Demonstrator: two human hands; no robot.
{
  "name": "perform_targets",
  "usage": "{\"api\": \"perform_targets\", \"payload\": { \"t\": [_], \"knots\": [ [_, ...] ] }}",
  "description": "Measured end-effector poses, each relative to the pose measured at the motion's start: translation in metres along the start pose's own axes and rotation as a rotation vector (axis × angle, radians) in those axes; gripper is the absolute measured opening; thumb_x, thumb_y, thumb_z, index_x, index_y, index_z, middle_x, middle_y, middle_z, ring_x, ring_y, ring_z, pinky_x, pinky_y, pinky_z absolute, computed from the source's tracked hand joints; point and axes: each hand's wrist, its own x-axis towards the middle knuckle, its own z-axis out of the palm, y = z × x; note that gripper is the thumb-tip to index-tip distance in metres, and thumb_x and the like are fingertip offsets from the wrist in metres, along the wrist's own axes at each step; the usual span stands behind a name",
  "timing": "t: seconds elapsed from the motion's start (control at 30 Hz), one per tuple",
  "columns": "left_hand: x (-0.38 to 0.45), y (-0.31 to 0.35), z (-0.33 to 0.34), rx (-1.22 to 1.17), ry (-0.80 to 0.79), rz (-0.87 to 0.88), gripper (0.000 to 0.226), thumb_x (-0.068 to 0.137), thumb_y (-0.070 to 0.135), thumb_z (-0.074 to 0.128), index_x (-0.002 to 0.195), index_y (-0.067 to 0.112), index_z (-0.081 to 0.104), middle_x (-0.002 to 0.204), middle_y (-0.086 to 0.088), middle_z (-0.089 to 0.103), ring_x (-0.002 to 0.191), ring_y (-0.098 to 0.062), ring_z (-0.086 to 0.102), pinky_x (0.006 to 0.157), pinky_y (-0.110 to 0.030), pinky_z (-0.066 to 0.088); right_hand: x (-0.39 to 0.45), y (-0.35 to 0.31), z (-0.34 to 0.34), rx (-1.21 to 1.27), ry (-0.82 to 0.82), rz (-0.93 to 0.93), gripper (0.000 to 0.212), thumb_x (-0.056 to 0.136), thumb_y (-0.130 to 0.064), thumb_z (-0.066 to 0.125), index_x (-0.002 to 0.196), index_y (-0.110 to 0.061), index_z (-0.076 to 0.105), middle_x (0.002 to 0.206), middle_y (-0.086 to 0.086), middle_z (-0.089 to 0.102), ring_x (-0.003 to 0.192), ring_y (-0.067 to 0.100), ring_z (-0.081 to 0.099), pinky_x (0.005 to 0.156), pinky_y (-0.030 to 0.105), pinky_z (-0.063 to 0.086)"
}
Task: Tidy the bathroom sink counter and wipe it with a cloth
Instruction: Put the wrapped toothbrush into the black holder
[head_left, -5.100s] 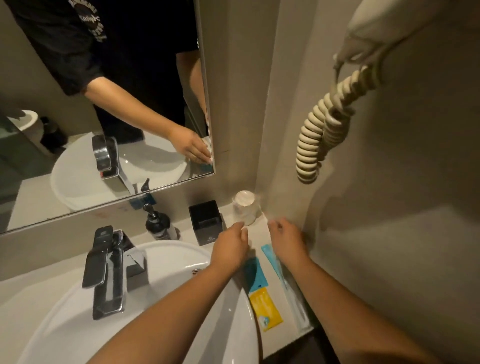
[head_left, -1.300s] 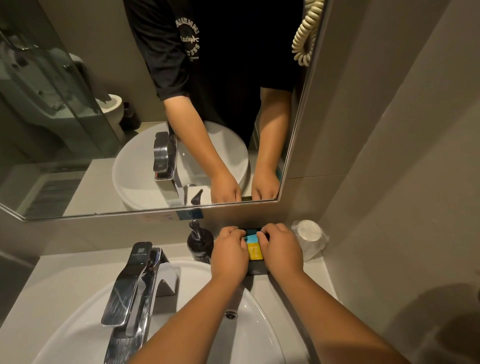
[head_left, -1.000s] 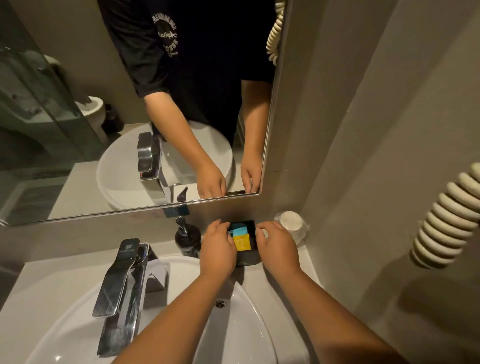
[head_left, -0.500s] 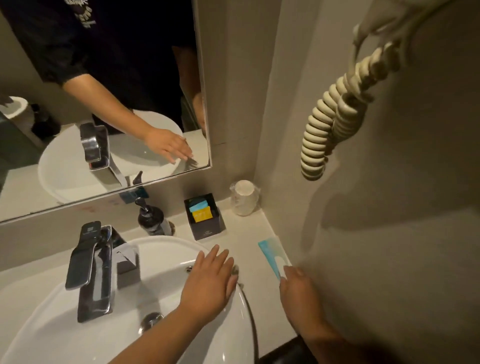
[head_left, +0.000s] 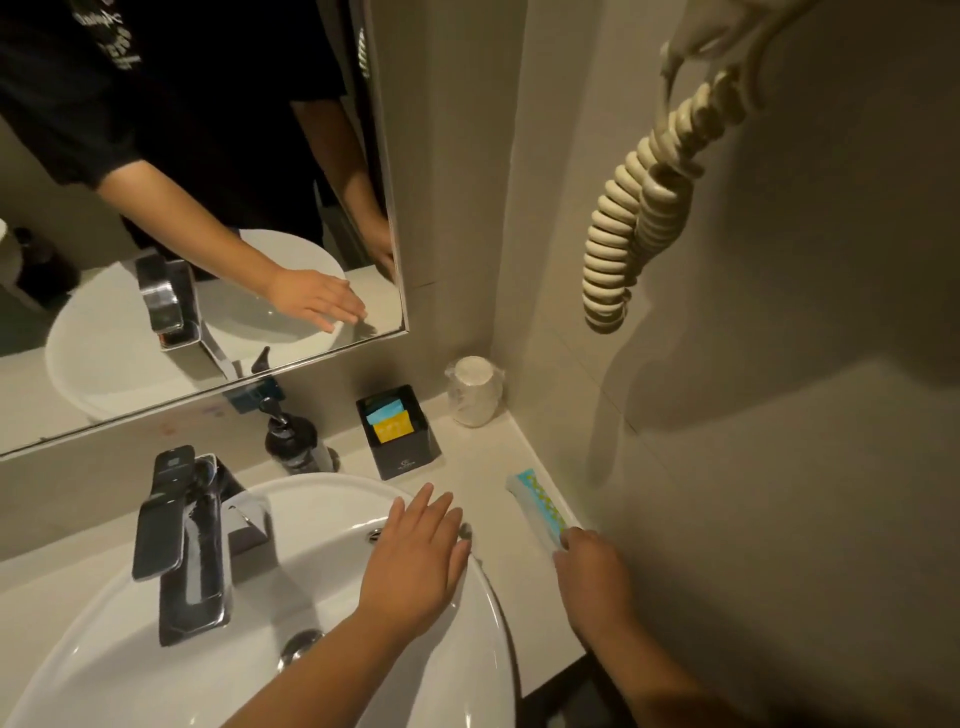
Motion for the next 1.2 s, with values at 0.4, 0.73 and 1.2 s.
{"api": "perform_targets", "payload": {
  "t": [0.4,0.73,1.2],
  "knots": [
    [0.024,-0.01,-0.074,-1.016,0.251,-0.413,0.032,0.097,0.034,0.047,0.127,0.027,0.055,0.115,0.019,0.057,0.093,0.01,0.053,0.079,-0.003,0.041,0.045,-0.135,-0.099,0.778,-0.261,-0.136,0.011,0.089,-0.023,0.062,0.08,-0.019,0.068,0.081,0.002,0.073,0.077,0.017,0.07,0.07,0.032,0.057],
    [0.076,-0.063,-0.107,-1.078,0.568,-0.641,0.012,0.09,0.023,0.062,0.1,0.026,0.068,0.087,0.012,0.069,0.081,-0.004,0.064,0.071,-0.02,0.051,0.108,-0.219,-0.08,0.726,-0.315,-0.415,0.007,0.085,-0.017,0.068,0.081,-0.023,0.068,0.08,-0.003,0.071,0.074,0.011,0.065,0.068,0.026,0.051],
    [0.109,-0.064,-0.087,-0.847,0.595,-0.599,0.014,0.091,0.029,0.058,0.099,0.029,0.07,0.094,0.01,0.069,0.087,-0.006,0.061,0.078,-0.03,0.053,0.137,-0.208,-0.057,0.665,-0.14,-0.443,0.009,0.087,-0.026,0.066,0.082,-0.019,0.069,0.079,-0.003,0.069,0.077,0.013,0.063,0.067,0.024,0.052]
  ]
}}
